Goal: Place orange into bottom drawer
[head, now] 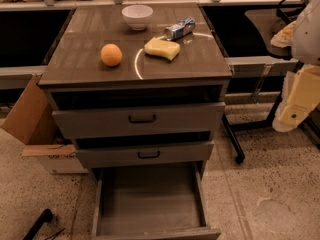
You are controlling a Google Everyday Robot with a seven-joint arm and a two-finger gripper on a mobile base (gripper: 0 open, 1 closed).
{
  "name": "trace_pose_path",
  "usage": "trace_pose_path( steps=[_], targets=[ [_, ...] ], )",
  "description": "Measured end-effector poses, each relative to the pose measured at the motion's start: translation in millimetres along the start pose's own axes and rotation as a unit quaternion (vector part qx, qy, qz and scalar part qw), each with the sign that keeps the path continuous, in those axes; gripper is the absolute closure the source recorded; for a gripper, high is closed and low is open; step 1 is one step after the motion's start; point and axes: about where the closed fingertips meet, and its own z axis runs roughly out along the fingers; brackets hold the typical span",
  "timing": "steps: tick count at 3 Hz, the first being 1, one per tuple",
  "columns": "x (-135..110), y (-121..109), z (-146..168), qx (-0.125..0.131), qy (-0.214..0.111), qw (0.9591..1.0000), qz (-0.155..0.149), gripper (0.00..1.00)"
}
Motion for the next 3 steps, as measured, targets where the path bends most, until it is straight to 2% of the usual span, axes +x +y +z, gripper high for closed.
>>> trace_pose_path(
  steps=[1,2,3],
  targets=[
    [0,0,0,0.000,0.000,1.0000,0.000,0.00],
    [-24,-10,8,-0.002,-0.027,0.9995,0.014,0.00],
    [-68,-26,24,-0.013,-0.080,0.9957,0.044,0.00]
  ],
)
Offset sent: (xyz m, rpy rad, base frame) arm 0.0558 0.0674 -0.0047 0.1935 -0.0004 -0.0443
